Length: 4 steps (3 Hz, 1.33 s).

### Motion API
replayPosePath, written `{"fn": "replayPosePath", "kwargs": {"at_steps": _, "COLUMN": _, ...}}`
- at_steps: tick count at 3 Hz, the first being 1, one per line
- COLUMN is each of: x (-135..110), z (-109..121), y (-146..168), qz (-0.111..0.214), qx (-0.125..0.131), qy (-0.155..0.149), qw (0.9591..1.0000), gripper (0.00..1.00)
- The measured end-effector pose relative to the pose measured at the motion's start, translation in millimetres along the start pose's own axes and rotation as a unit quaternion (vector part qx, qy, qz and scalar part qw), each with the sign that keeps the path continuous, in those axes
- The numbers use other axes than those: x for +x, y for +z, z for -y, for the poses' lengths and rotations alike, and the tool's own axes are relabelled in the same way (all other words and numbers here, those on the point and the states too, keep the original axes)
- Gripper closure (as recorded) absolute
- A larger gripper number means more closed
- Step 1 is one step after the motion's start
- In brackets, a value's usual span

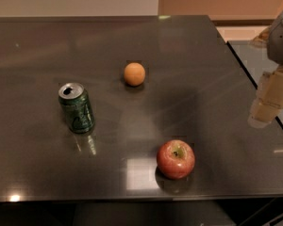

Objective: Pick green can

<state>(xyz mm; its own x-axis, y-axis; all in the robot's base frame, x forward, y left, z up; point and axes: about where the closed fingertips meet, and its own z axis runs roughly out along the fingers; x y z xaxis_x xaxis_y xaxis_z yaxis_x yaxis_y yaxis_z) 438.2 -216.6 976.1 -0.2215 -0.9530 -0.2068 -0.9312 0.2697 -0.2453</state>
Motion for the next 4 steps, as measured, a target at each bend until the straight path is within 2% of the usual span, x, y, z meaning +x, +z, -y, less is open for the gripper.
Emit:
{"fn": "replayPosePath", "kwargs": {"at_steps": 1, "x": -1.6, "z": 1.2, "y": -1.1, "qz": 0.003, "qx": 0.003, "qy": 0.000, "qw": 1.0000, "gripper": 0.00}}
{"fn": "replayPosePath", "kwargs": {"at_steps": 2, "x": -27.5, "z": 13.2, "y": 1.1, "qz": 0.038, "qx": 0.003, "qy": -0.009, "qw": 0.9992, "gripper": 0.00}}
{"fn": "replayPosePath", "kwargs": {"at_steps": 3, "x": -69.8, "z": 29.6, "y": 9.8, "qz": 0.088, "qx": 0.004, "qy": -0.019, "qw": 0.9959, "gripper": 0.00}}
{"fn": "replayPosePath", "kwargs": {"at_steps": 4, "x": -120.8, "z": 40.1, "y": 22.7, "qz": 0.139, "qx": -0.002, "qy": -0.036, "qw": 0.9896, "gripper": 0.00}}
